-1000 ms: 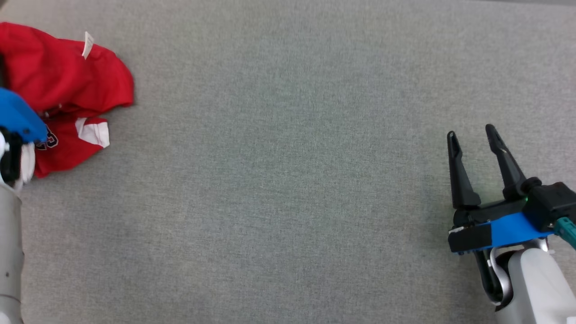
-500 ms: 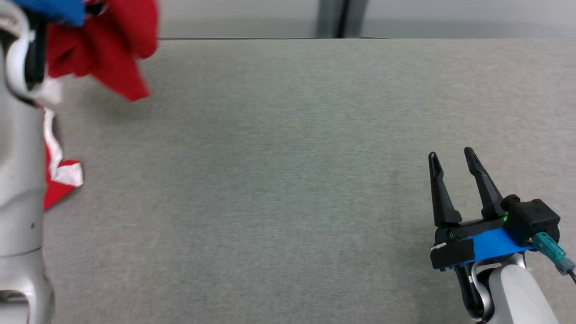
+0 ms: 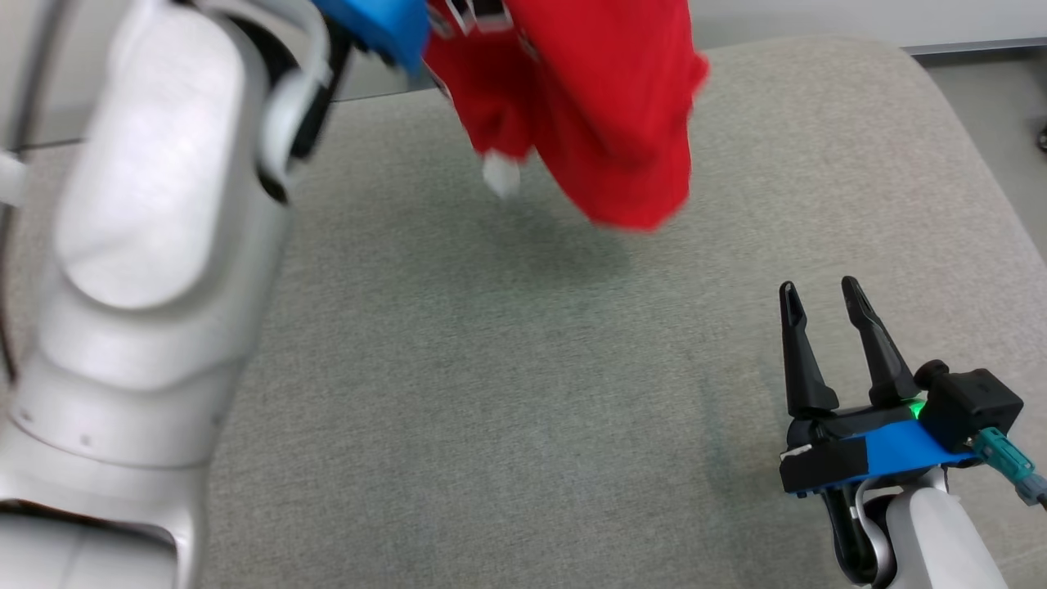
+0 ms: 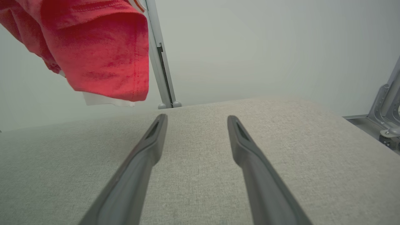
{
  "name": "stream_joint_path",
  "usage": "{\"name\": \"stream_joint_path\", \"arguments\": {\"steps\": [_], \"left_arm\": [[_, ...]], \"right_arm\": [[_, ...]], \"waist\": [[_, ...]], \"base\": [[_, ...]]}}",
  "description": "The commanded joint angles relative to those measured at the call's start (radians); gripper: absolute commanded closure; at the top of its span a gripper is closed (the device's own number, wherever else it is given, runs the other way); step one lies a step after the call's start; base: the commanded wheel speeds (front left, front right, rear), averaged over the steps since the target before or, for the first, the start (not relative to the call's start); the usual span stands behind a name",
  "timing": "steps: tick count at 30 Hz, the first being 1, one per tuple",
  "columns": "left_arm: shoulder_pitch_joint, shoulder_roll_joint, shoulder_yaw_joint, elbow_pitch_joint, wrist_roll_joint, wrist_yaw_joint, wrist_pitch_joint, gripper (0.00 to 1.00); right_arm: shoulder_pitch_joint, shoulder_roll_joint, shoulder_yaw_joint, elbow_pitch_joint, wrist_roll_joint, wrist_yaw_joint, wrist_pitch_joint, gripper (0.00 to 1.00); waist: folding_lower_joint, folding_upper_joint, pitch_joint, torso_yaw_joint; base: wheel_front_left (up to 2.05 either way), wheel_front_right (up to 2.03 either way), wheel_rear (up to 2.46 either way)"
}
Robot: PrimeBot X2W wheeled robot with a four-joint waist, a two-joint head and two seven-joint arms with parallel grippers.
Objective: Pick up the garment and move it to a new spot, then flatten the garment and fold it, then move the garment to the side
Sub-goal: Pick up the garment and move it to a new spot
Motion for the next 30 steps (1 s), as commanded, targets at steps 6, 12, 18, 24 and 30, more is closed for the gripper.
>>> {"name": "stream_joint_path", "arguments": {"steps": [6, 12, 18, 24, 30], "left_arm": [[0.184, -0.039, -0.065, 0.114, -0.028, 0.006, -0.058, 1.0], [0.414, -0.067, -0.112, 0.213, -0.048, 0.037, -0.12, 1.0], [0.56, -0.091, -0.156, 0.28, -0.074, 0.036, -0.154, 0.61], [0.549, -0.099, -0.173, 0.265, -0.05, 0.053, -0.226, 0.0], [0.573, -0.068, -0.095, 0.175, -0.057, 0.097, -0.266, 0.0]], "right_arm": [[0.01, 0.001, 0.0, -0.003, 0.009, 0.001, -0.004, 0.0], [0.006, 0.001, -0.001, -0.009, 0.01, 0.001, -0.004, 0.0], [0.022, 0.001, 0.001, 0.001, 0.002, 0.001, -0.004, 0.0], [0.037, 0.0, -0.009, 0.003, -0.016, 0.001, -0.004, 0.0], [0.06, 0.0, -0.005, 0.009, -0.03, 0.0, -0.004, 0.0]], "waist": [[0.0, 0.0001, -0.013, -0.021], [0.0, 0.0001, -0.018, -0.019], [0.0, 0.0001, -0.03, 0.0], [0.0, 0.0001, -0.061, 0.042], [0.0, 0.0001, -0.105, 0.098]], "base": [[0.0, 0.0, 0.0], [0.0, 0.0, 0.0], [0.0, 0.0, 0.0], [0.0, 0.0, 0.0], [0.0, 0.0, 0.0]]}}
